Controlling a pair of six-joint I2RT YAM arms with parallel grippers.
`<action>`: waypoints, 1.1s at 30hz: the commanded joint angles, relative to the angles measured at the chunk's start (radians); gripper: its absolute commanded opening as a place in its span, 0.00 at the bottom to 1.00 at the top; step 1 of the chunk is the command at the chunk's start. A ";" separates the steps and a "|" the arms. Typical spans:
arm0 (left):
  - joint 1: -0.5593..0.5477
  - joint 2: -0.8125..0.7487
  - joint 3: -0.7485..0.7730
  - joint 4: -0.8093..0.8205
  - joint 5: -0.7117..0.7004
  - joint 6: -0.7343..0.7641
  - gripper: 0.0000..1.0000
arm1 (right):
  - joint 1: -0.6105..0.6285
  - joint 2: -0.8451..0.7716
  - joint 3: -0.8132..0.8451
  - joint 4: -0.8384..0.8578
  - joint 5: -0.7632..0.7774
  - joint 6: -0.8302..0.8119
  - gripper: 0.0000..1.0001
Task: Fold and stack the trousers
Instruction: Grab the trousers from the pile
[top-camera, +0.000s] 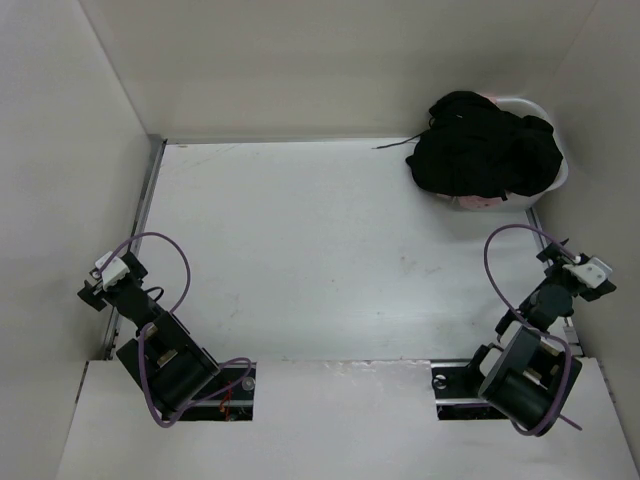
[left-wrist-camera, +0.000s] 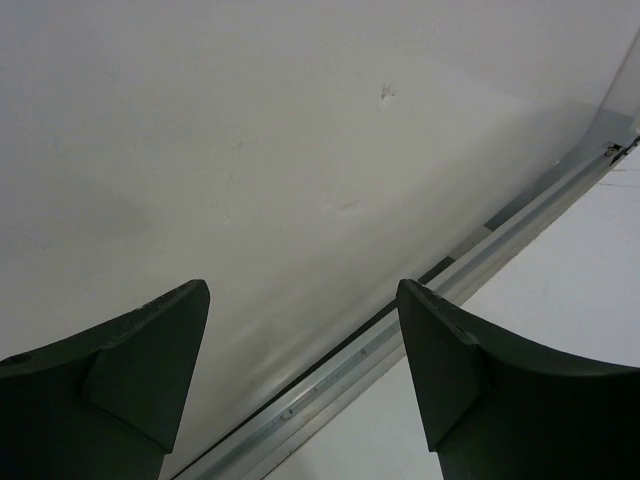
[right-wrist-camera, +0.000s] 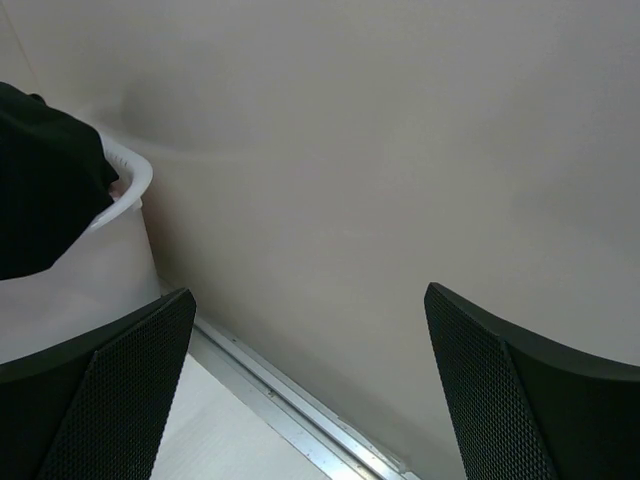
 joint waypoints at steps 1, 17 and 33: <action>0.004 0.000 -0.039 0.217 -0.003 -0.020 0.76 | -0.020 -0.019 -0.078 0.268 -0.029 0.035 1.00; -0.017 -0.128 0.021 0.057 0.062 0.027 0.77 | 0.040 -0.240 -0.052 0.207 -0.110 -0.098 1.00; -0.781 0.380 1.405 -2.003 0.486 0.345 0.68 | 0.847 0.369 1.572 -1.572 -0.147 -0.173 1.00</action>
